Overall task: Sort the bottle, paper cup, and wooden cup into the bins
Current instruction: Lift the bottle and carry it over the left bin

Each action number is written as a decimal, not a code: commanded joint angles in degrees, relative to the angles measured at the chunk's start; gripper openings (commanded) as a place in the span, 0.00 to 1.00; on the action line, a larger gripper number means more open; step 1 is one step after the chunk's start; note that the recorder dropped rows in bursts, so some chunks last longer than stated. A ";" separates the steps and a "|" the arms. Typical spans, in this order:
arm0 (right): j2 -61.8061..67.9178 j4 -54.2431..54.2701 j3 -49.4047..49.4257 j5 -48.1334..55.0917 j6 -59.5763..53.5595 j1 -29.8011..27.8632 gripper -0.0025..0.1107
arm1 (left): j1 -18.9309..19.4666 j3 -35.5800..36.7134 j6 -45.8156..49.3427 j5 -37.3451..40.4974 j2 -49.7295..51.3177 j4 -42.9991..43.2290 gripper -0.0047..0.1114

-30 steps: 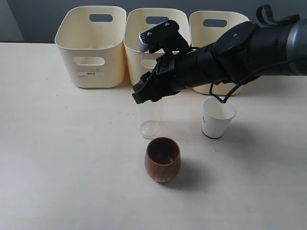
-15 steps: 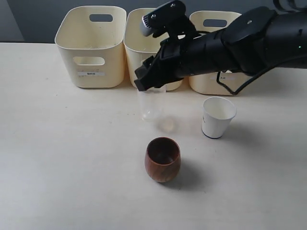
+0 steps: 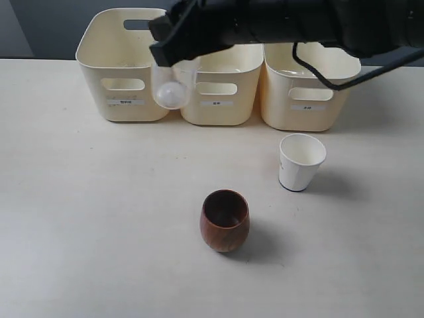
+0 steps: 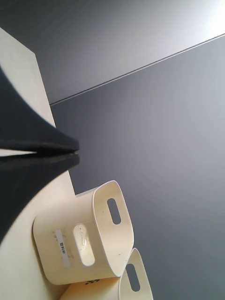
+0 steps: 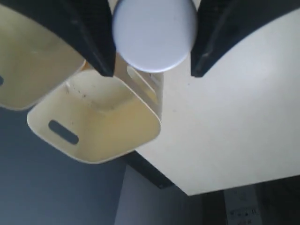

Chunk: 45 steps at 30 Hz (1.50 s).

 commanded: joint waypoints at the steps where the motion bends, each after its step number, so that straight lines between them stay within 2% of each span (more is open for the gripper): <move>1: -0.54 -1.77 -3.93 -5.26 -0.49 3.81 0.02 | -0.08 0.10 -0.13 -0.35 -0.13 0.02 0.04; 9: 1.59 -6.48 -8.71 -13.44 -0.49 8.07 0.02 | -0.08 0.10 -0.13 -0.35 -0.13 0.02 0.04; 31: 29.10 -13.86 -31.78 -24.41 -0.49 7.85 0.02 | -0.08 0.10 -0.13 -0.35 -0.13 0.02 0.04; 45: 35.70 -5.97 -33.67 -22.31 0.37 4.44 0.02 | -0.08 0.10 -0.13 -0.35 -0.13 0.02 0.04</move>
